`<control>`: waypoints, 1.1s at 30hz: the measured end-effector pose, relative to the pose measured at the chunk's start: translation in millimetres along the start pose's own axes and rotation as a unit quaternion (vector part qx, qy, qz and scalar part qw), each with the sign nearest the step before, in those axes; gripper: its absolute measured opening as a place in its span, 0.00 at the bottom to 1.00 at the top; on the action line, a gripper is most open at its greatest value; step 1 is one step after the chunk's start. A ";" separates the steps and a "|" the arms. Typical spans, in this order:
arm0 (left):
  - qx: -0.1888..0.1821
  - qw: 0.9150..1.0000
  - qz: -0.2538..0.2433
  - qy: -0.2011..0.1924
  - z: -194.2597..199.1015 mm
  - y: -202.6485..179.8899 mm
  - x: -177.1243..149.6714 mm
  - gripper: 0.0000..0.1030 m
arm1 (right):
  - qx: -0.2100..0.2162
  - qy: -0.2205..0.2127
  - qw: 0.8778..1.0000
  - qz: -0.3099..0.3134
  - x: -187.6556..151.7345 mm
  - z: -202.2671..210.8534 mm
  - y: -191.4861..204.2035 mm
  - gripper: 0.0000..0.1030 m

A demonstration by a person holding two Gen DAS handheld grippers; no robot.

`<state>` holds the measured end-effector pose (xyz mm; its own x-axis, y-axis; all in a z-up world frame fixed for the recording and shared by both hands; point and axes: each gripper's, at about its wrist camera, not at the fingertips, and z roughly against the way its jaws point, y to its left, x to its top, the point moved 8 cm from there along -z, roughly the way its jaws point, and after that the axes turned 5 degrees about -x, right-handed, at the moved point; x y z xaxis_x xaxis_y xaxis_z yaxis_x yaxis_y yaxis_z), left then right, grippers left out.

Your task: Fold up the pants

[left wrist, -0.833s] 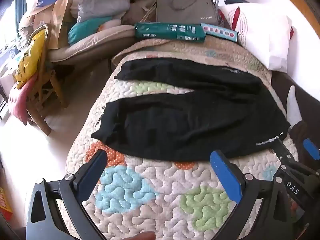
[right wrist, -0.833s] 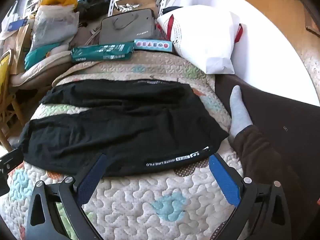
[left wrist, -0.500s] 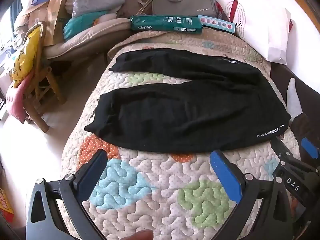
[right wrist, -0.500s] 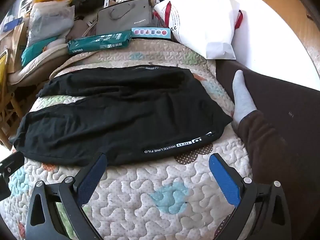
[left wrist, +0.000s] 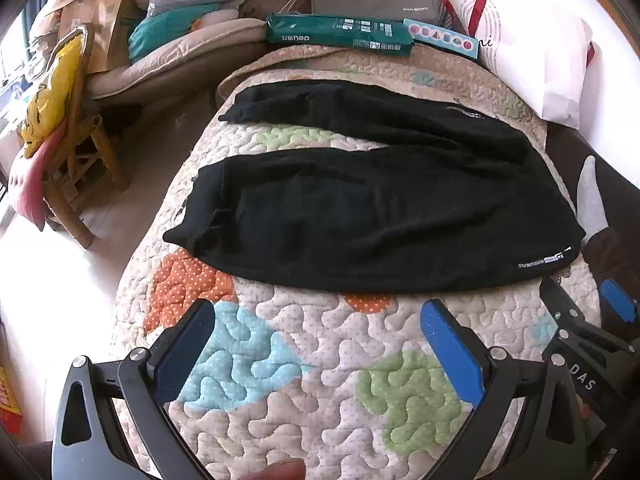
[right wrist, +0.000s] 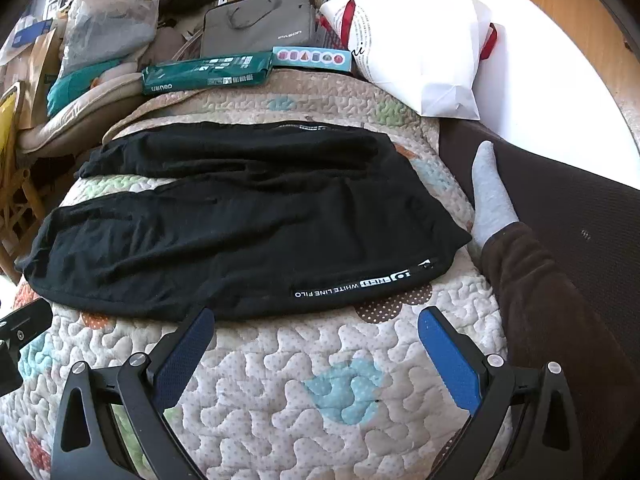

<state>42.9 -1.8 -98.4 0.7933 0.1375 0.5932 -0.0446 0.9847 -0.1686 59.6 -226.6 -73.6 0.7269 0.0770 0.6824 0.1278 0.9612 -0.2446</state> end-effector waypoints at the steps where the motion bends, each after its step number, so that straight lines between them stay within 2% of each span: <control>1: 0.002 1.000 0.000 0.003 -1.7 -2.5 2.2 1.00 | 0.000 0.001 1.000 0.000 -0.2 -0.4 0.2 1.00; 10: 0.009 1.000 -0.010 0.021 -10.7 -6.9 -8.3 1.00 | 0.001 0.010 1.000 -0.001 -2.9 -4.9 0.5 1.00; 33: 0.022 0.999 -0.009 0.033 -14.6 -7.5 -8.2 1.00 | 0.003 0.020 1.000 0.002 -8.3 -10.3 1.7 1.00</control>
<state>45.5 -11.8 -113.5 0.8320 0.1143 0.5429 -0.0557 0.9908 -0.1231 60.7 -228.3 -86.8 0.7536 0.0704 0.6535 0.1203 0.9627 -0.2425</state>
